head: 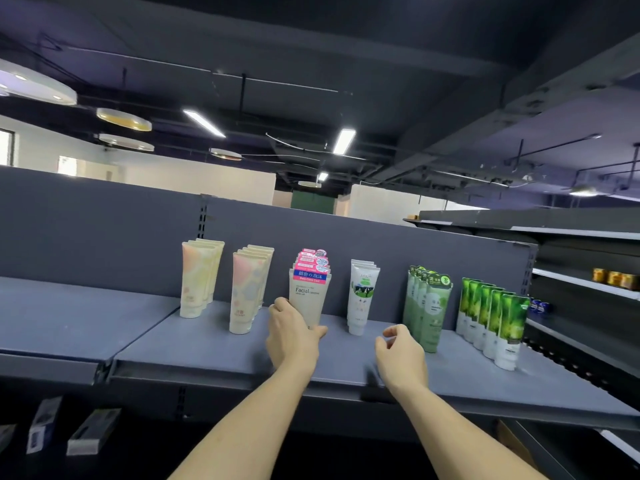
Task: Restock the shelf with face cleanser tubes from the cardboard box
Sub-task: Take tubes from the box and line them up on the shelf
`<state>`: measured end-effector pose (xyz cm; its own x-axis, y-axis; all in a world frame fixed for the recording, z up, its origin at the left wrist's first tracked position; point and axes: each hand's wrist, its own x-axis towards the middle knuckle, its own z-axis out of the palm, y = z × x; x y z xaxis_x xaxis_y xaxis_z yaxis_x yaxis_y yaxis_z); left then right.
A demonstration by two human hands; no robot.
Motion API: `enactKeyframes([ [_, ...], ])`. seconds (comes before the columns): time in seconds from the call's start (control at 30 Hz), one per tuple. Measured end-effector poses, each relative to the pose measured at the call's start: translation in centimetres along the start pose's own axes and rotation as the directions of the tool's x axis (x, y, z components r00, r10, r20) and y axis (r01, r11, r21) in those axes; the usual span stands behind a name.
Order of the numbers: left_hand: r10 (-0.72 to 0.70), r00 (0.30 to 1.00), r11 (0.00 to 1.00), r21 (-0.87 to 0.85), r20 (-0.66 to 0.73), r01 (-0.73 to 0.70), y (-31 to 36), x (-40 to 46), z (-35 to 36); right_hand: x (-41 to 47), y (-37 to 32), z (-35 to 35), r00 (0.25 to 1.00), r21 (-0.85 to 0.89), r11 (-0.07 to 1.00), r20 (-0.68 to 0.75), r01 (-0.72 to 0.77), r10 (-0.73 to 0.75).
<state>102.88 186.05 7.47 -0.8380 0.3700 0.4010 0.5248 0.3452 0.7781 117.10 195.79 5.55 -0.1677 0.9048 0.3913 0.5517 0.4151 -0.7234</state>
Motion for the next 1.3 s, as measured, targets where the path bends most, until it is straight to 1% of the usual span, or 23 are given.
enactKeyframes([
  [0.23, 0.005, 1.000, 1.000, -0.004, 0.022, -0.004, 0.0, 0.9, 0.6, -0.2, 1.1, -0.5, 1.000, -0.022, 0.999, -0.008, -0.024, 0.024],
  [0.4, 0.023, 0.999, 1.000, 0.007, 0.028, -0.023, 0.0, 0.7, 0.9, -1.1, 1.4, -1.4, 1.000, 0.014, 1.000, -0.006, -0.016, 0.016],
  [0.6, -0.027, 0.999, 1.000, 0.000, 0.043, 0.027, 0.0, -0.8, 0.2, -2.7, 2.1, -3.0, 1.000, 0.004, 1.000, 0.005, -0.031, 0.031],
  [0.73, 0.059, 0.998, 0.998, 0.032, -0.004, -0.059, -0.5, -2.9, -0.6, -4.3, 2.6, -4.0, 0.998, -0.005, 0.998, 0.031, -0.055, 0.056],
  [0.87, 0.132, 0.991, 0.989, 0.068, 0.030, -0.133, -0.7, -6.3, -1.1, -6.6, 4.0, -5.1, 0.995, 0.018, 0.998, 0.080, -0.059, 0.058],
  [1.07, 0.185, 0.974, 0.969, 0.143, 0.133, -0.204, -0.4, -13.0, -0.4, -9.9, 8.0, -7.7, 0.985, 0.064, 0.994, 0.153, -0.091, 0.080],
  [1.13, 0.180, 0.963, 0.964, 0.159, 0.201, -0.213, -0.7, -16.0, 0.8, -11.2, 10.2, -8.5, 0.977, 0.066, 0.992, 0.190, -0.112, 0.098],
  [1.17, 0.166, 0.951, 0.962, 0.171, 0.261, -0.214, -0.9, -17.6, 1.5, -11.9, 11.5, -8.8, 0.970, 0.062, 0.990, 0.218, -0.124, 0.108],
  [1.23, 0.090, 0.897, 0.951, 0.231, 0.433, -0.207, -2.0, -21.2, 3.2, -13.7, 14.5, -9.2, 0.946, 0.021, 0.990, 0.296, -0.142, 0.129],
  [1.3, -0.018, 0.799, 0.930, 0.304, 0.600, -0.207, -3.7, -25.0, 5.1, -15.6, 18.1, -9.1, 0.905, -0.049, 0.986, 0.392, -0.157, 0.164],
])
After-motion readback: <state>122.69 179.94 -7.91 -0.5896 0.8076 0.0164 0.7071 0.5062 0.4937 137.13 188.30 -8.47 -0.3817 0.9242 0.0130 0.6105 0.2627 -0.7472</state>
